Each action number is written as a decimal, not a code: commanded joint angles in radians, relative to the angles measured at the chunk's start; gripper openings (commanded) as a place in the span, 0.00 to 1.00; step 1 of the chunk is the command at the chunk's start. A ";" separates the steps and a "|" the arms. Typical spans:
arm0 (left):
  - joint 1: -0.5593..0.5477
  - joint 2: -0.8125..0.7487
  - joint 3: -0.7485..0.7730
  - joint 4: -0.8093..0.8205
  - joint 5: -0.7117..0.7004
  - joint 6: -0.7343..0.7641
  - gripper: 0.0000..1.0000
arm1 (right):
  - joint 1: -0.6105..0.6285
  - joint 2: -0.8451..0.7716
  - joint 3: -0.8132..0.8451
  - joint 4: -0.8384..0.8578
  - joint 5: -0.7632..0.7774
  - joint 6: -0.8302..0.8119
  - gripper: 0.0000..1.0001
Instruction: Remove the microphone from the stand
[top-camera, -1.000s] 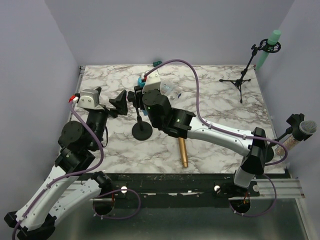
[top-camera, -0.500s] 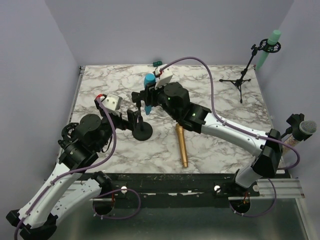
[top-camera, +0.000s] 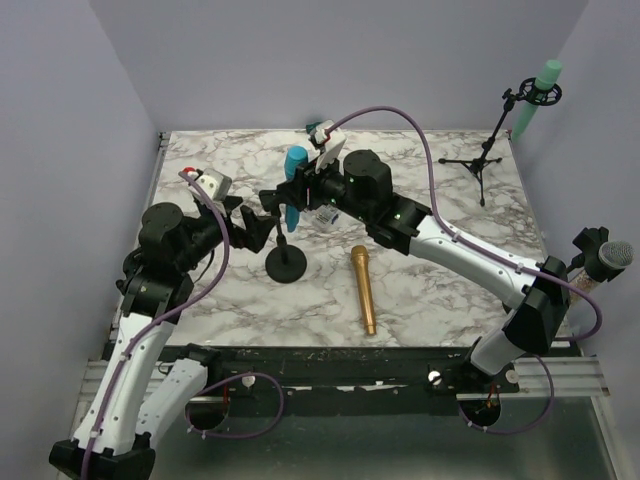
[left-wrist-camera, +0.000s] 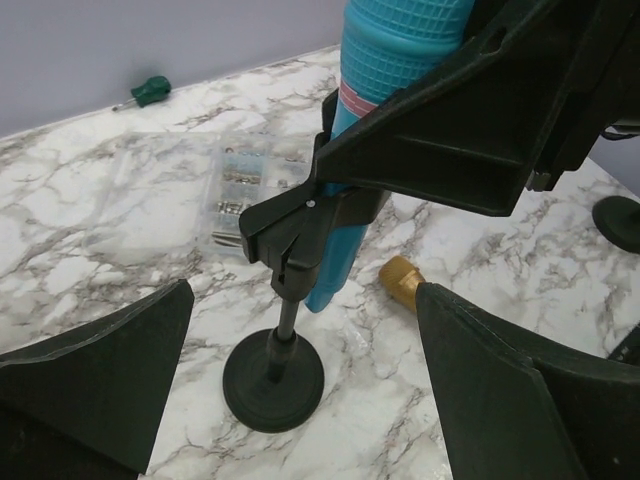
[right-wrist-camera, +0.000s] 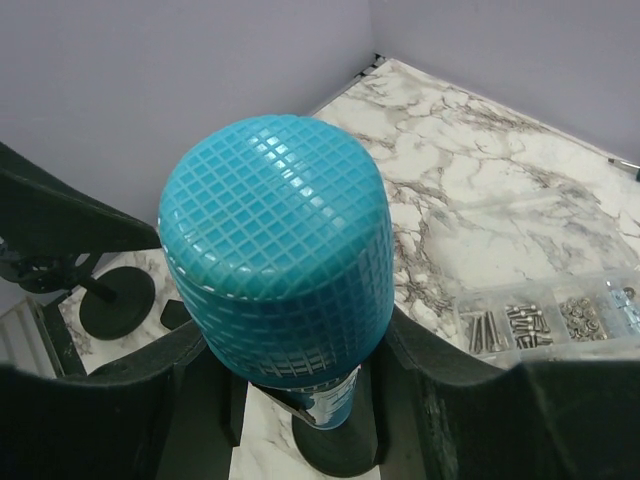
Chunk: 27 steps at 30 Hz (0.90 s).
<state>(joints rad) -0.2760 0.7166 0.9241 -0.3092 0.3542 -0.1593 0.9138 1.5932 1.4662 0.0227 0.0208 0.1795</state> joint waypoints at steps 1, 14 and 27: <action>0.079 0.028 -0.008 0.114 0.309 -0.013 0.96 | 0.006 0.012 0.005 -0.063 -0.096 0.021 0.01; 0.102 0.175 0.044 0.116 0.413 0.021 0.89 | 0.001 0.032 0.012 -0.064 -0.109 0.035 0.01; 0.103 0.246 0.093 0.096 0.459 0.016 0.76 | 0.000 0.042 0.036 -0.069 -0.132 0.044 0.01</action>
<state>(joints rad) -0.1719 0.9386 0.9897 -0.2256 0.7380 -0.1509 0.9073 1.6020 1.4765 0.0189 -0.0360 0.1837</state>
